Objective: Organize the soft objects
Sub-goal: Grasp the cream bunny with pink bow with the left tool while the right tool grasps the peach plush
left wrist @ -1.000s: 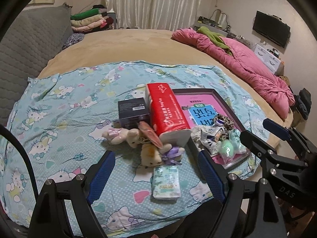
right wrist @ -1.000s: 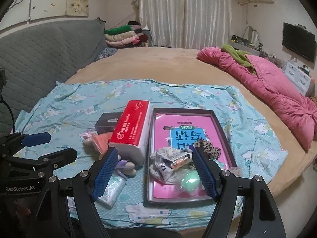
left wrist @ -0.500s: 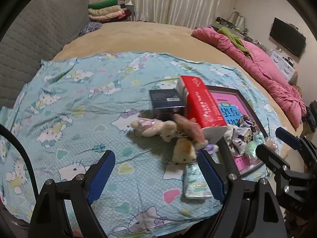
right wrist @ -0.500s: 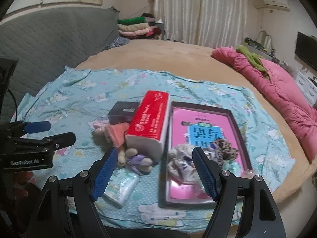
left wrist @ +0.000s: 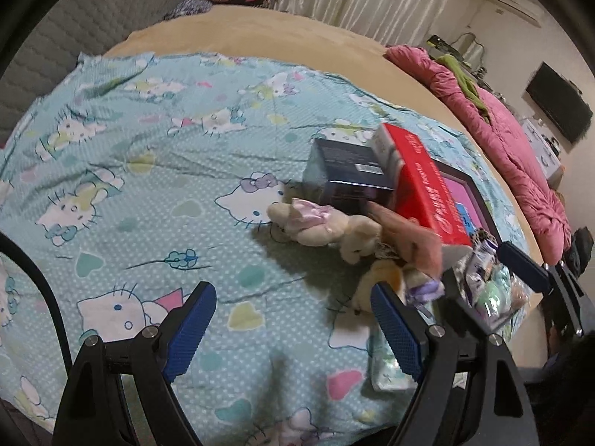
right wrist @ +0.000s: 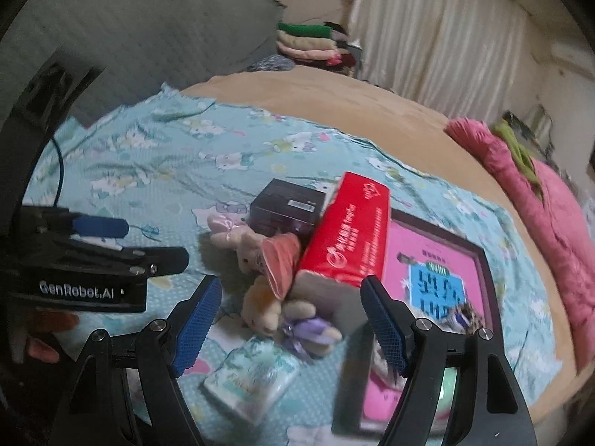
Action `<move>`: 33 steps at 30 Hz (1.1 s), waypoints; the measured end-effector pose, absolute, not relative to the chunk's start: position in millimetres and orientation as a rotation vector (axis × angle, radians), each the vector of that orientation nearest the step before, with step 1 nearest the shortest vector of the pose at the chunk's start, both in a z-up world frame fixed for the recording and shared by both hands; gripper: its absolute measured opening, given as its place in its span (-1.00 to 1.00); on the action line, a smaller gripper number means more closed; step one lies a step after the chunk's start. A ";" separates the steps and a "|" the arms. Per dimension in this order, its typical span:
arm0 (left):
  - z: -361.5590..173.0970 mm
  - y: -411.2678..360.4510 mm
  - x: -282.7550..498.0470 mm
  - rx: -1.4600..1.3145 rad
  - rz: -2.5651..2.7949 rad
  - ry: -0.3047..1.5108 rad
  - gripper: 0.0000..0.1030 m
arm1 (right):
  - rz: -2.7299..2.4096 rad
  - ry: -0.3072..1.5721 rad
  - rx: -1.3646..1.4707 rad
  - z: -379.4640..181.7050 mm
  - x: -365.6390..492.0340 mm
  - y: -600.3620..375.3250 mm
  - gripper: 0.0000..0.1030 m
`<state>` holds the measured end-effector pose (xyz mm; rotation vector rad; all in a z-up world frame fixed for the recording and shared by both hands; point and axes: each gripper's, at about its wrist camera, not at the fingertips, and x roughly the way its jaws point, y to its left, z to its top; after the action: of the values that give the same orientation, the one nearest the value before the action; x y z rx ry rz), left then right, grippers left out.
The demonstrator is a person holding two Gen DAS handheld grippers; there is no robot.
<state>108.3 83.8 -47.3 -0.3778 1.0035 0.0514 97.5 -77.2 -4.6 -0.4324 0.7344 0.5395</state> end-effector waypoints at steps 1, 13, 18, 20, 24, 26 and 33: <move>-50.4 86.7 111.4 -0.390 0.052 1.009 0.65 | 0.543 0.733 -0.442 -7.0 99.6 -74.7 0.53; -77.8 101.4 151.5 -0.546 0.021 1.062 0.65 | 0.556 0.720 -0.564 -34.9 122.1 -45.8 0.07; -86.5 101.8 165.6 -0.603 0.001 1.081 0.65 | 0.556 0.711 -0.603 -42.2 124.2 -42.1 -0.28; -88.7 100.3 171.5 -0.617 -0.004 1.087 0.65 | 0.573 0.722 -0.591 -43.8 126.0 -43.4 -0.54; -92.9 96.9 183.2 -0.649 -0.005 1.097 0.65 | 0.584 0.747 -0.553 -47.1 127.2 -50.3 -0.72; -94.6 95.4 187.5 -0.659 -0.005 1.104 0.65 | 0.595 0.749 -0.523 -46.0 126.4 -57.4 -0.78; -106.9 90.4 198.1 -0.701 0.049 1.172 0.65 | 0.666 0.788 -0.377 -33.8 114.7 -87.3 -0.79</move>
<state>198.1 90.4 -106.9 -0.7012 1.1722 0.0494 114.7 -87.3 -33.8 -0.3774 0.7876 0.6664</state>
